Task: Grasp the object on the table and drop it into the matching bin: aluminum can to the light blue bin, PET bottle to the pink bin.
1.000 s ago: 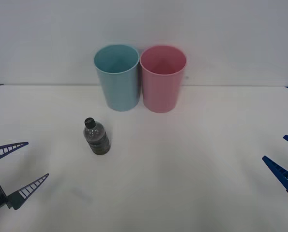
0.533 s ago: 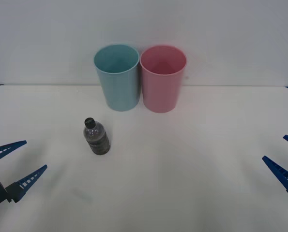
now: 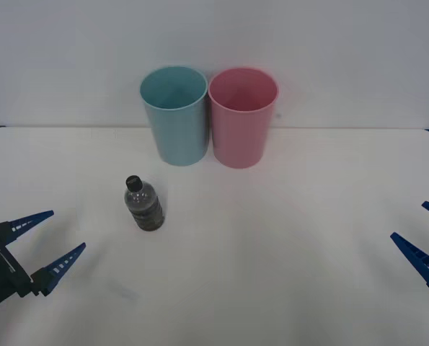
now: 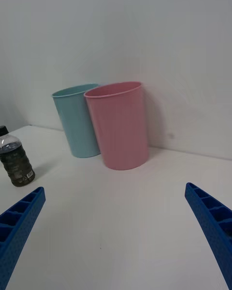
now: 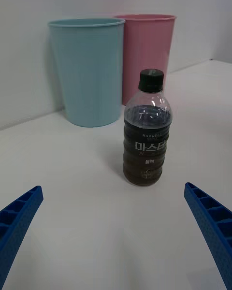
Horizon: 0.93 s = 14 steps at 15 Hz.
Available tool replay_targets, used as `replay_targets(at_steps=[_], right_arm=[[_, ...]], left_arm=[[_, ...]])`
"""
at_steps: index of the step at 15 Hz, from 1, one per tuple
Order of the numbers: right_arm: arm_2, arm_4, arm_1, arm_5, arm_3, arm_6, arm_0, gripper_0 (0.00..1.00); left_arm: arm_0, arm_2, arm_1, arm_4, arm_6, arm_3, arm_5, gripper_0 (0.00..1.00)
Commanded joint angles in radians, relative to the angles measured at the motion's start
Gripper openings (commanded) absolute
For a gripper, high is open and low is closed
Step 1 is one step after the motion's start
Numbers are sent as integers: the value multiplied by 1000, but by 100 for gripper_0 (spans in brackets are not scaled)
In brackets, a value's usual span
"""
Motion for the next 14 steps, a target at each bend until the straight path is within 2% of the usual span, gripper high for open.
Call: replay_targets(at_steps=[1,6,12,14], right_arm=[[0,0,0,0,0,0,0,100],[0,0,0,0,0,0,0,100],[0,0,0,0,0,0,0,100],[0,0,0,0,0,0,0,100]], left_arm=[[-32,-28,-46,-60,5,1,22,100],[-107,-55,-130,-173,9,12,72,100],[-210,-100,-132,-175,-5,139,96,100],[-223,-114,-134,-175,3,147,111,100]])
